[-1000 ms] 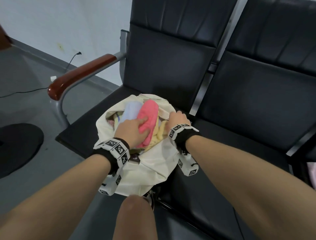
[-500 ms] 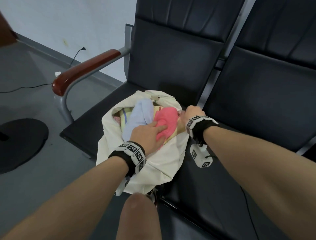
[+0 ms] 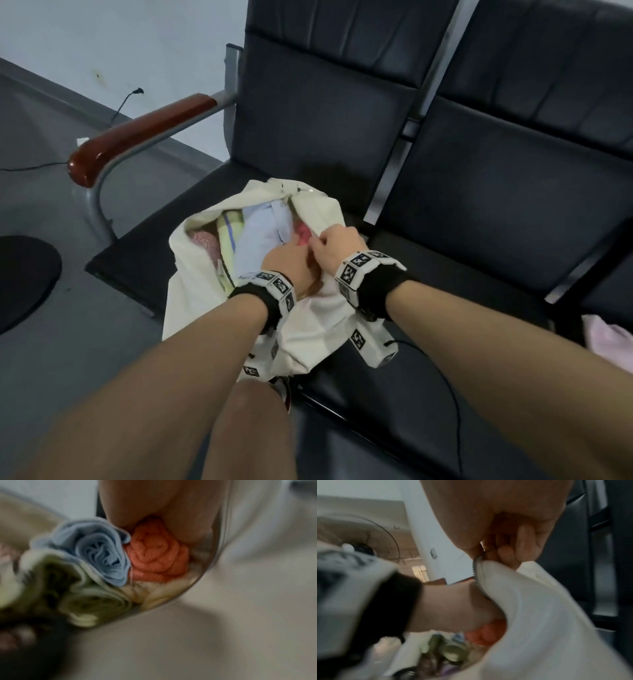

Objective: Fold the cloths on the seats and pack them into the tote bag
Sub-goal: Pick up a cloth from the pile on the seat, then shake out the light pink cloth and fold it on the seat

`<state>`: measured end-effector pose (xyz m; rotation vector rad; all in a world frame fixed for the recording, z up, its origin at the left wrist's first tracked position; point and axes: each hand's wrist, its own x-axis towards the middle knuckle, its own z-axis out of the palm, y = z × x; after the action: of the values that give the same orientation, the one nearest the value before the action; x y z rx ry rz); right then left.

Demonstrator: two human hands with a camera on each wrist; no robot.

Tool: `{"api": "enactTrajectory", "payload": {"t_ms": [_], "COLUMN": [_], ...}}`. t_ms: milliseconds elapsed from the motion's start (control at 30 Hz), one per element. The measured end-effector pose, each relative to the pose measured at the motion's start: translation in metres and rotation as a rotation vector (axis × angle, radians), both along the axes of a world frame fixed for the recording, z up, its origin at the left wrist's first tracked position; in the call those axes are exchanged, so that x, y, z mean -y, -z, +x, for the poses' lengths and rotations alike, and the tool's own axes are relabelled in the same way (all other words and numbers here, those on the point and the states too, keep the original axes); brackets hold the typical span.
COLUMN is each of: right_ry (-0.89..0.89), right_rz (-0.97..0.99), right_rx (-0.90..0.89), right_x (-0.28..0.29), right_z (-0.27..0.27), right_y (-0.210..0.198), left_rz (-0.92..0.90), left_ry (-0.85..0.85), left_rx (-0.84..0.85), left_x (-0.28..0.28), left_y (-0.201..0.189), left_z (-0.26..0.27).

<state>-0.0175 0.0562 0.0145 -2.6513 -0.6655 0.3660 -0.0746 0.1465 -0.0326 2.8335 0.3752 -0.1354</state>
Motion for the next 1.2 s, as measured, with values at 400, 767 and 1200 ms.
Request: {"api": "enactTrajectory", "payload": {"t_ms": [400,767,1200], "right_ry": [0.108,0.391,0.671], "right_rz": [-0.038,-0.016,0.061], "right_rx": [0.016,0.079,0.073], "right_x": [0.099,0.278,0.465], "right_z": [-0.020,-0.034,-0.039], "right_y": [-0.067,-0.137,-0.139], "left_rz": [-0.254,-0.209,-0.110], "left_ry": [-0.142,0.226,0.496], "left_rx": [0.320,0.262,0.184], "left_x": [0.046,0.242,0.423], "left_y": [-0.068,-0.144,-0.161], "left_z": [-0.029,0.004,0.017]}}
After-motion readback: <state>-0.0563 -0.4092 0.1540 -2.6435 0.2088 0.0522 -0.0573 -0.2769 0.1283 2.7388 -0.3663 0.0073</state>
